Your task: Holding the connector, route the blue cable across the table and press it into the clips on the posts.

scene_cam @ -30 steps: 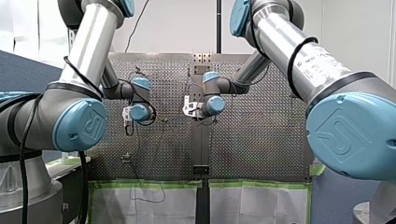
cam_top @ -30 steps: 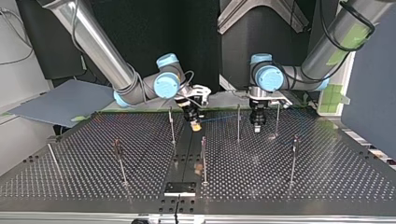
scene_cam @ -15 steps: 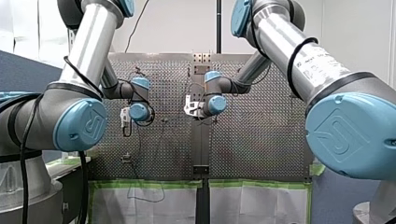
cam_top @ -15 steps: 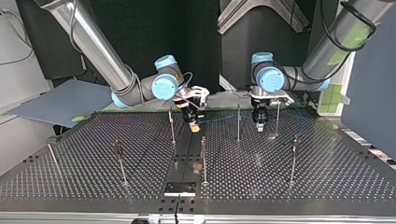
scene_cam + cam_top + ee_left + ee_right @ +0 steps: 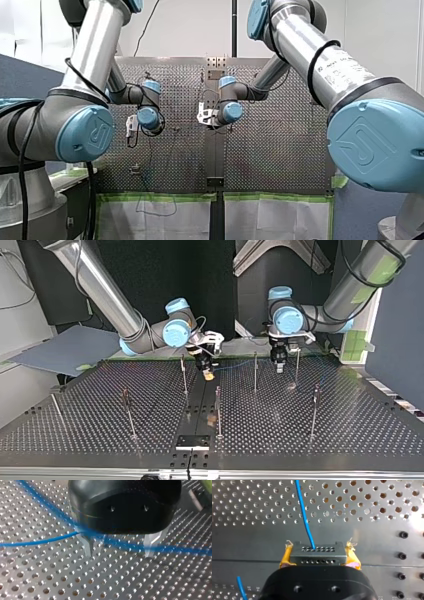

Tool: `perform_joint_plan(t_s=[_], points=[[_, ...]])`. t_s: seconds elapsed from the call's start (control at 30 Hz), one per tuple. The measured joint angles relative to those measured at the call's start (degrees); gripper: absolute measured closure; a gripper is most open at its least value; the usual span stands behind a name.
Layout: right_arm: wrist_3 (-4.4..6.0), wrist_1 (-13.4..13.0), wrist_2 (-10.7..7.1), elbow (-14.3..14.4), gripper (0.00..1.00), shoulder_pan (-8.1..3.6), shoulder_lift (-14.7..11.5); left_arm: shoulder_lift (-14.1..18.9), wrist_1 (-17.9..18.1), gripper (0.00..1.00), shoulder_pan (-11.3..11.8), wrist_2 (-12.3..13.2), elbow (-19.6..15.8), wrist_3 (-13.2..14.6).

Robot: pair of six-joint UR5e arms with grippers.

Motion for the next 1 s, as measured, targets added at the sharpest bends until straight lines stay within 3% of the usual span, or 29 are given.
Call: perform_joint_plan(t_s=[0.2,0.63,0.8,1.0], points=[[0.0,0.9,0.0,0.2,1.0,0.16,0.0,2.8,0.4,0.0,-1.1,0.1,-2.8,-0.8],[0.0,1.1,0.01,1.0,1.0,-0.13,0.0,9.3,1.3,0.0,-5.9,-0.2,-9.4,-1.7],[0.0,1.1,0.0,1.1,1.0,-0.3,0.0,9.5,3.3,0.0,-8.3,-2.1,-9.5,-3.2],[0.0,1.2,-0.04,1.1,1.0,-0.48,0.0,7.4,4.5,0.0,-11.4,-5.0,-7.2,-4.4]])
